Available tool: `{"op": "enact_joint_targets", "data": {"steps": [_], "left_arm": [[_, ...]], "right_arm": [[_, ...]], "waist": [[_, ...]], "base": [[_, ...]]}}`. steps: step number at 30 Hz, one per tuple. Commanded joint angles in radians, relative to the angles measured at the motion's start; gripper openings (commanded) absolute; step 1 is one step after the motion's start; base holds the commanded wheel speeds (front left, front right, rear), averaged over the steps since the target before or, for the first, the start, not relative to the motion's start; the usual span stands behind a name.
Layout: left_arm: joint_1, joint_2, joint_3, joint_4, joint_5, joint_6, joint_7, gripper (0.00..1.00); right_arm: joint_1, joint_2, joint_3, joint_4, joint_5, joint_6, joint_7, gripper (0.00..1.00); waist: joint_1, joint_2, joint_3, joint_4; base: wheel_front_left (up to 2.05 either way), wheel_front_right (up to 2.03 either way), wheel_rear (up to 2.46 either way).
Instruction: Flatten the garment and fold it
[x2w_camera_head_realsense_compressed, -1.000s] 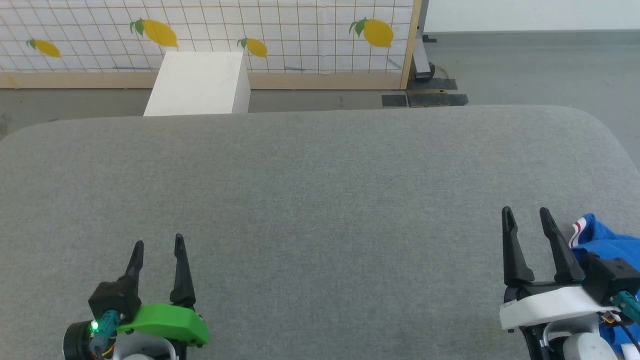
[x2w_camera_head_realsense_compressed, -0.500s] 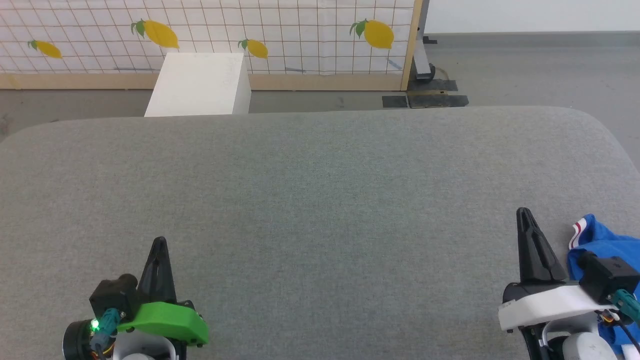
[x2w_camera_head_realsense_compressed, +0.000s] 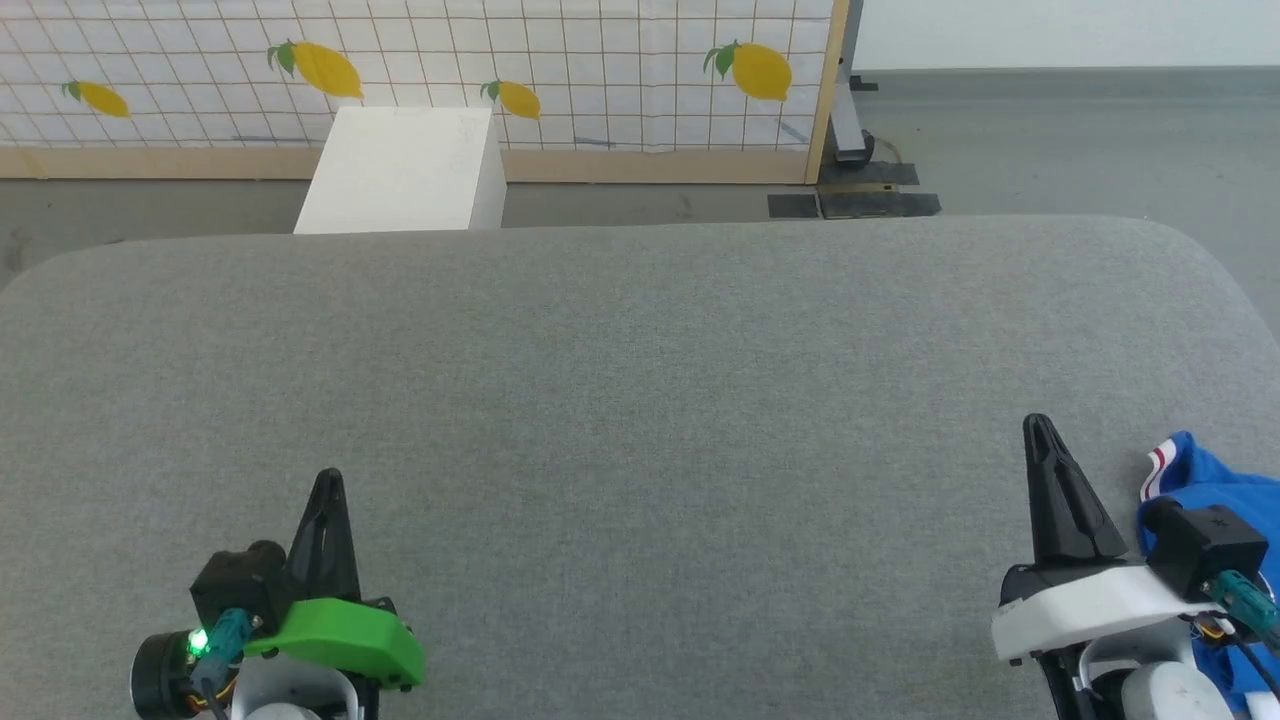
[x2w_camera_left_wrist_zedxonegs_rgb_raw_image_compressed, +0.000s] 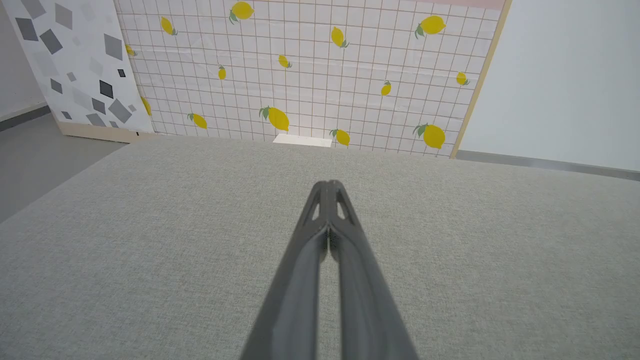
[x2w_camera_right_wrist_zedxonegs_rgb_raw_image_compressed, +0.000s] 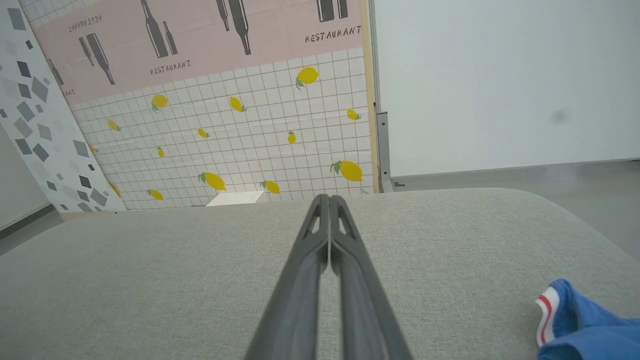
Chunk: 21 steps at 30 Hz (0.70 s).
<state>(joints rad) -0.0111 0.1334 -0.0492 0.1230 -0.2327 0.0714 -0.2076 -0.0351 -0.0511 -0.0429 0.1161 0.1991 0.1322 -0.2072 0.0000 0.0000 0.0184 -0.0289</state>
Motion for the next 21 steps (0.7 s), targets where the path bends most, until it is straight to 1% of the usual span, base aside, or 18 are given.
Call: {"op": "enact_joint_targets", "data": {"steps": [1, 21], "left_arm": [[0.002, -0.006, 0.003, -0.006, 0.01, -0.006, 0.006, 0.0], [0.004, -0.023, 0.013, -0.031, 0.059, -0.02, 0.05, 0.0]], "right_arm": [[0.007, 0.0, 0.002, -0.008, -0.01, 0.0, 0.006, 0.0], [0.014, 0.0, 0.011, -0.032, -0.052, -0.001, 0.05, 0.0]], "waist": [[0.0, 0.0, 0.0, 0.0], [0.0, 0.0, -0.004, 0.007]], "base": [[0.0, 0.0, 0.0], [0.0, 0.0, 0.0]]}}
